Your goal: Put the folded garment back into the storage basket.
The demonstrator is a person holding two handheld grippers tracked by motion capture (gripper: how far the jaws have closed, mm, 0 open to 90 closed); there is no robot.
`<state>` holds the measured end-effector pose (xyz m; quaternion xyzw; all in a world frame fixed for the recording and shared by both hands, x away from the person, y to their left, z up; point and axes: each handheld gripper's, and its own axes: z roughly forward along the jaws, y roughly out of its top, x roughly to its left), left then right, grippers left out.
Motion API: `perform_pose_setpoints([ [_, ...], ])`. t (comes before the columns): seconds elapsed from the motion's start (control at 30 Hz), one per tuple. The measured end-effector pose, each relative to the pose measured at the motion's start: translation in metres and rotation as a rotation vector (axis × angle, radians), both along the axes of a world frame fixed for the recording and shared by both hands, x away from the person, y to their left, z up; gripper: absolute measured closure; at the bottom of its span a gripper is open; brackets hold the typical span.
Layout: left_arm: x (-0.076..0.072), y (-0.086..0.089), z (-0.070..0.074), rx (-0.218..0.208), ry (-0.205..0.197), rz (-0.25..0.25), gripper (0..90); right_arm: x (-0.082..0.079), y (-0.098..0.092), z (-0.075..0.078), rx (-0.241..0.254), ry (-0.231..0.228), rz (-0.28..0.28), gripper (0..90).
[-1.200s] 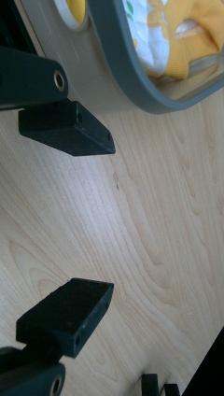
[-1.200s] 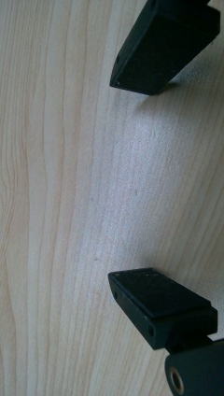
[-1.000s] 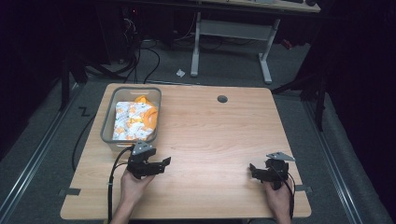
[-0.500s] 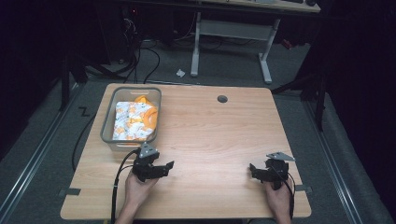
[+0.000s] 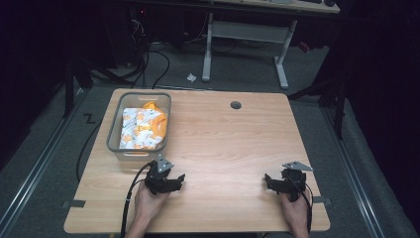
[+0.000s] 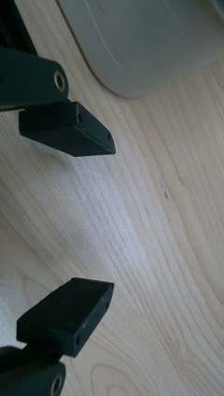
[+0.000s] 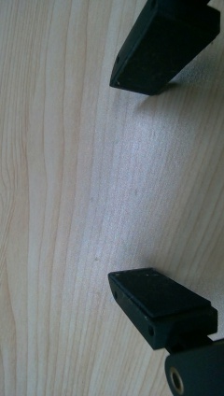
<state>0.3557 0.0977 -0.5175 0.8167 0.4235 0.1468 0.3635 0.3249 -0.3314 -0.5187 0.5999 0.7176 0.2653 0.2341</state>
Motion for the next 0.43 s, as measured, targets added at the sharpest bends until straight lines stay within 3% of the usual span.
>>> perform_pose_setpoints([
  [0.1,0.0001,-0.0006,-0.0066,0.021,0.001,0.010,28.8,0.0000,0.0000,0.0000,0.000,0.000,0.000,7.4],
  [0.13,-0.0010,-0.0005,-0.0082,0.018,-0.018,0.011,28.4,0.0000,0.0000,0.0000,0.000,0.000,0.000,7.4],
  [0.43,0.0003,-0.0004,-0.0083,0.019,-0.016,0.032,28.3,0.0000,0.0000,0.0000,0.000,0.000,0.000,7.4],
])
